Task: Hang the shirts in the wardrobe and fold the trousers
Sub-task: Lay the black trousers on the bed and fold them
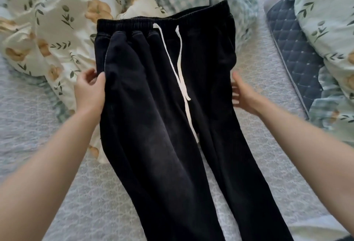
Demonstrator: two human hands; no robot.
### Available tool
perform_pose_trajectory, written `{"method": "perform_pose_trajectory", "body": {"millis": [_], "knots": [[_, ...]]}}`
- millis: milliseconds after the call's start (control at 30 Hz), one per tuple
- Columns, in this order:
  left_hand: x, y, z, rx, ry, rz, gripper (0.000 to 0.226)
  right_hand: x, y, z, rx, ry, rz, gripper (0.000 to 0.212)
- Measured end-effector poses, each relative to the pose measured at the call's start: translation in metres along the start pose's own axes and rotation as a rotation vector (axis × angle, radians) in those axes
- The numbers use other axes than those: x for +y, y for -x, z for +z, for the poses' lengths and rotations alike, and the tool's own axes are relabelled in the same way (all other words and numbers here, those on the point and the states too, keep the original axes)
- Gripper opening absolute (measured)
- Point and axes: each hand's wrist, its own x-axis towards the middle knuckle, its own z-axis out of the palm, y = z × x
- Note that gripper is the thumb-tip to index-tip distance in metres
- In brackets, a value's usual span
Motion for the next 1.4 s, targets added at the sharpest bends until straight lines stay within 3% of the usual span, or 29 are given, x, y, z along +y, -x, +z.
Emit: {"method": "perform_pose_trajectory", "body": {"millis": [100,200,300,400,533,633,767,867,967,1033,1200,1400], "knots": [[-0.010,0.049,0.003,0.137,-0.045,0.065,0.055,0.044,0.014,-0.007,-0.075,0.101,0.052,0.057],[-0.017,0.094,0.028,0.096,-0.378,0.483,0.064,0.070,0.019,-0.016,-0.023,0.147,-0.016,0.036],[-0.026,0.128,0.074,-0.098,-0.713,0.839,0.059,0.075,0.020,-0.028,0.049,0.163,-0.108,0.021],[-0.048,0.147,0.120,-0.338,-1.008,0.972,0.053,0.074,0.018,-0.044,0.056,0.197,-0.168,0.024],[-0.076,0.137,0.143,-0.396,-1.344,0.798,0.066,0.074,0.008,-0.087,0.233,0.259,-0.253,0.024],[-0.088,0.126,0.141,-0.422,-1.465,0.692,0.068,0.088,-0.005,-0.126,0.391,0.297,-0.212,0.030],[-0.086,0.131,0.148,-0.401,-1.481,0.638,0.066,0.106,-0.003,-0.127,0.228,0.070,-0.036,0.030],[-0.087,0.153,0.154,-0.308,-1.347,0.643,0.060,0.118,0.022,-0.122,0.122,0.005,0.034,0.037],[-0.105,0.204,0.162,-0.295,-1.238,0.693,0.057,0.145,0.059,-0.117,0.041,0.162,0.059,0.039],[-0.123,0.245,0.167,-0.335,-1.189,0.666,0.058,0.169,0.086,-0.112,0.007,0.223,0.065,0.030],[-0.157,0.336,0.167,-0.440,-0.951,0.379,0.069,0.215,0.151,-0.103,-0.048,0.164,0.173,0.028],[-0.164,0.419,0.165,-0.298,-0.435,0.018,0.068,0.276,0.216,-0.095,-0.143,0.148,0.229,0.030]]}}
